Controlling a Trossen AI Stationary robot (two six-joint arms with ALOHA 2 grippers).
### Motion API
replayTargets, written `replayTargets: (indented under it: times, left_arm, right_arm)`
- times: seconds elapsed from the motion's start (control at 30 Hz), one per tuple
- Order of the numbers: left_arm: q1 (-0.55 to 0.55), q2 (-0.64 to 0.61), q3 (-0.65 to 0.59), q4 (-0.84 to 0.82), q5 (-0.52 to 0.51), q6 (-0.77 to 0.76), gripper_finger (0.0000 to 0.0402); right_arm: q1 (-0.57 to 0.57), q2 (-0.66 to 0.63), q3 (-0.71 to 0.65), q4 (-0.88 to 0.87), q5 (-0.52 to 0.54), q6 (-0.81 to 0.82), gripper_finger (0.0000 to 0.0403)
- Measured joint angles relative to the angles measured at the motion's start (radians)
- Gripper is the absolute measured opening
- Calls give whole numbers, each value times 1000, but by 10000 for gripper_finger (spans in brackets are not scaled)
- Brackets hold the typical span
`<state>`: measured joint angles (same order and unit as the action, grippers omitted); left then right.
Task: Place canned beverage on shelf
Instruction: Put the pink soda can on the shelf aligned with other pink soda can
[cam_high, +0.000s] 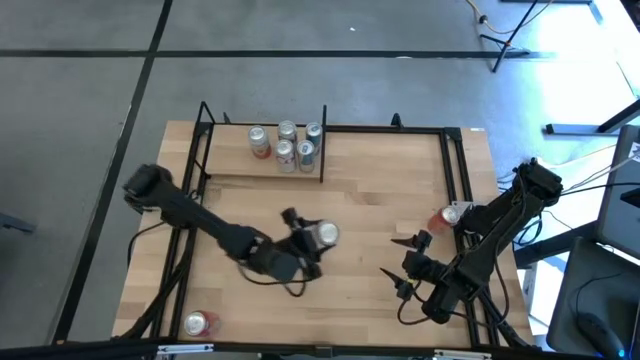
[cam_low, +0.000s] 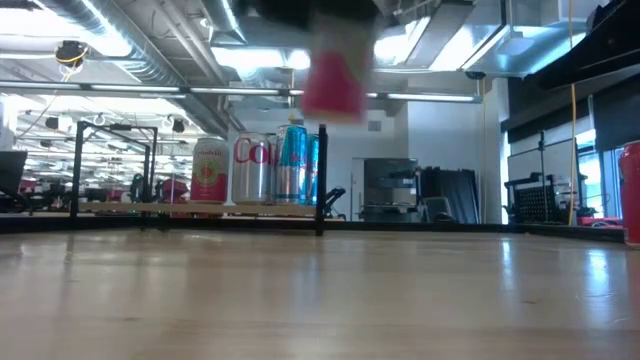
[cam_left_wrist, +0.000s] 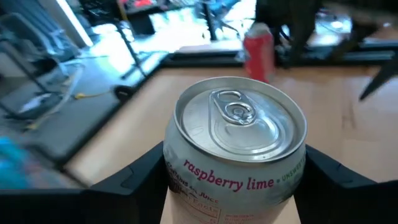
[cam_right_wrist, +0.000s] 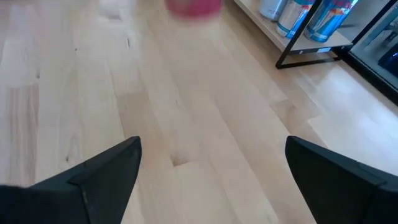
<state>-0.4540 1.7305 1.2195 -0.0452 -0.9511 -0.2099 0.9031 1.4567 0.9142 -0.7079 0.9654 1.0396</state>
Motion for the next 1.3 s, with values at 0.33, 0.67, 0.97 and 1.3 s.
replayTargets:
  times: [0.33, 0.67, 0.97, 1.3]
  left_arm:
    - [-76, -333, 1, -705, -76, -354, 235]
    - [22, -530, -176, -1037, -55, -517, 235]
    - [292, -782, -479, -727, 179, -194, 235]
    - [712, -921, -635, -367, 745, 192, 235]
  right_arm:
    - [-37, 0, 0, -7, 11, -91, 383]
    - [-220, 0, 0, -68, -24, -164, 383]
    - [-375, 0, 0, -83, -24, -243, 383]
    - [-470, 0, -35, -65, -34, -280, 383]
